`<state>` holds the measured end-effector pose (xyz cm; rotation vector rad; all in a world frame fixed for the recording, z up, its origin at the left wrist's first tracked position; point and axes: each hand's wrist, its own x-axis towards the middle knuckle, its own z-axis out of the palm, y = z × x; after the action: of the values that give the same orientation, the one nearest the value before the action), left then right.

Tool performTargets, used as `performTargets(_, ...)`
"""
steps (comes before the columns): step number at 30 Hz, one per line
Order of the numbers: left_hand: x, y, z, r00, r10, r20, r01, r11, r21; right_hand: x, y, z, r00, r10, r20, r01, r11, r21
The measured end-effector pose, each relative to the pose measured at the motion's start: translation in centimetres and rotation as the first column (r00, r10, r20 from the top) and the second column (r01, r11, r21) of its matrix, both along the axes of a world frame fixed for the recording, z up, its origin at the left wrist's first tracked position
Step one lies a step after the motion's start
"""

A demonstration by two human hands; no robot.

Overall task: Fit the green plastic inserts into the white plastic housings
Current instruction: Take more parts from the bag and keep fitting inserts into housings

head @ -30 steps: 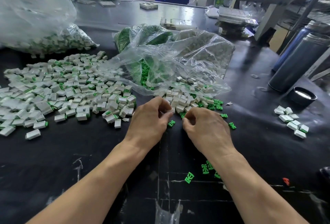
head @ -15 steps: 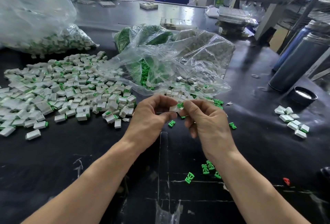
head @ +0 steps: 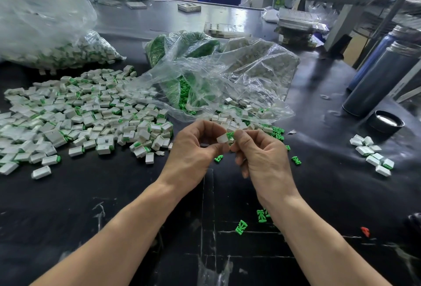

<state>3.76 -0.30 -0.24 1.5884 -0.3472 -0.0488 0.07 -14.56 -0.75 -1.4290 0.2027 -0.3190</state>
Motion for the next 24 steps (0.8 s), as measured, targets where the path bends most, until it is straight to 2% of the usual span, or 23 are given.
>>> performTargets(9, -0.3, -0.01, 0.22, 0.999, 0.036, 0.04, -0.038, 0.997, 0.07, 0.15, 0.0, -0.36, 1.0, -0.015, 0.007, 0.016, 0.999, -0.051)
performTargets(16, -0.62, -0.01, 0.25, 0.981, 0.097, 0.166, -0.133, 0.967, 0.218, -0.01, -0.04, -0.61, 0.999, -0.038, -0.028, 0.033, 0.987, -0.157)
performTargets(24, -0.1, 0.54, 0.05, 0.981, 0.088, 0.174, -0.131, 0.959, 0.251, -0.19, -0.46, -0.34, 0.988, 0.095, -0.124, -0.111, 0.986, -0.126)
